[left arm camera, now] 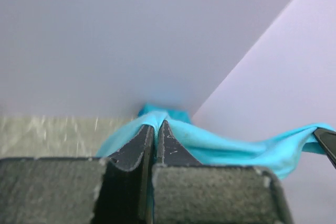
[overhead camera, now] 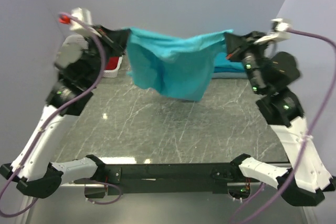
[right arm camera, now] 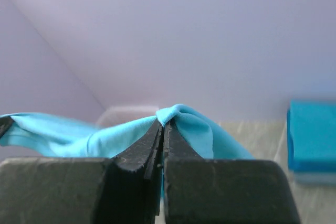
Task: Fold and stack the t-shirts
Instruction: Flatten the tshirt out
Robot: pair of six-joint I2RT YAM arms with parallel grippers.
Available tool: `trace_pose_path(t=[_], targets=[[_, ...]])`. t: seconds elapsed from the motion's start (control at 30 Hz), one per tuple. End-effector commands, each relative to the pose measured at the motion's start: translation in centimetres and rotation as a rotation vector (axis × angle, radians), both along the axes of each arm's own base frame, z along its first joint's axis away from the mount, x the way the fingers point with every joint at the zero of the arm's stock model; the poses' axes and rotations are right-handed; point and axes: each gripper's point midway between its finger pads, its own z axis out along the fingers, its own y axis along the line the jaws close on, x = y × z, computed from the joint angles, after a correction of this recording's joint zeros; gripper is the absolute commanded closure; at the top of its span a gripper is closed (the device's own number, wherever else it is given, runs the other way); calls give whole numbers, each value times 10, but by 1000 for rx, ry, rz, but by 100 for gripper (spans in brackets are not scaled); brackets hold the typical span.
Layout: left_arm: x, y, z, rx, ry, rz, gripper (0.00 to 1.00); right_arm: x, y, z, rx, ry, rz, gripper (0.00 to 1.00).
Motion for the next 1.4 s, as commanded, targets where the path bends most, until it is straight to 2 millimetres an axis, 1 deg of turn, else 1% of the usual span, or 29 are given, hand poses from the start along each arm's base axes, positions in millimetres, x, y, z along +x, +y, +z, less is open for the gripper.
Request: trace_pose_path(t=[0.0, 0.07, 0.17, 0.27, 0.37, 0.5, 0.53, 0.57, 0.6, 0.63, 0.67, 0.7, 0.73, 0.77, 0.8, 0.83, 0.87, 0.9, 0.93, 0.97, 1.0, 1.1, 1.13, 1.17, 1.23, 1.27, 1.3, 1.33, 1.37], targets=[[-40, 12, 72, 74, -184, -53, 99, -41, -27, 65, -13, -171, -26, 100], [-65, 13, 104, 75, -271, -113, 99, -69, -30, 93, -7, -256, 27, 100], [-83, 21, 129, 66, -335, -124, 99, -93, -37, 118, -5, -344, 50, 100], [-81, 23, 135, 72, -356, -103, 100, -95, -43, 126, -6, -372, 24, 100], [-62, 21, 130, 80, -335, -58, 100, -82, -42, 124, -26, -357, -11, 100], [-18, 22, 118, 101, -297, 72, 100, -33, -36, 113, -67, -296, -104, 100], [2, 20, 110, 120, -278, 87, 100, -24, -37, 112, -78, -294, -124, 100], [11, 19, 108, 121, -276, 83, 100, -7, -31, 105, -95, -277, -127, 100], [21, 20, 105, 120, -271, 81, 100, 0, -31, 108, -83, -291, -127, 100], [46, 24, 95, 114, -247, 74, 100, 8, -23, 107, -98, -302, -84, 100], [56, 29, 97, 96, -243, 81, 100, 29, -25, 100, -107, -284, -96, 100], [70, 35, 95, 90, -233, 90, 100, 35, -25, 107, -85, -311, -77, 100], [101, 43, 79, 94, -189, 108, 100, 43, -23, 109, -86, -317, -57, 100], [100, 41, 95, 97, -232, 61, 100, 63, -21, 102, -98, -301, -43, 100], [107, 37, 96, 109, -240, 26, 100, 64, -23, 116, -89, -331, -48, 100], [119, 35, 102, 122, -264, 4, 100, 70, -24, 120, -97, -334, -55, 100], [117, 25, 107, 139, -298, -59, 100, 89, -17, 112, -116, -313, -38, 100], [118, 22, 112, 145, -321, -74, 99, 84, -18, 129, -111, -341, -39, 100], [129, 17, 109, 146, -320, -87, 100, 87, -18, 133, -112, -342, -38, 100], [118, 19, 132, 132, -378, -92, 100, 100, -14, 130, -116, -326, -33, 100], [116, 16, 138, 131, -403, -116, 100, 92, -15, 144, -107, -349, -32, 100], [106, 20, 155, 115, -456, -124, 99, 89, -16, 150, -115, -363, -26, 100], [90, 24, 165, 122, -487, -114, 100, 86, -16, 149, -121, -364, -22, 100], [99, 24, 148, 137, -446, -107, 99, 75, -18, 153, -121, -377, -19, 100], [91, 31, 129, 167, -427, -78, 100, 83, -14, 122, -130, -303, -2, 100], [87, 33, 120, 186, -416, -74, 100, 69, -16, 120, -105, -296, 11, 100], [85, 33, 107, 210, -396, -72, 100, 83, -10, 78, -115, -204, 31, 100], [79, 35, 75, 274, -352, -77, 100, 85, -10, 57, -101, -153, 29, 100], [77, 34, 53, 318, -317, -90, 100, 68, -12, 50, -55, -131, 43, 100]])
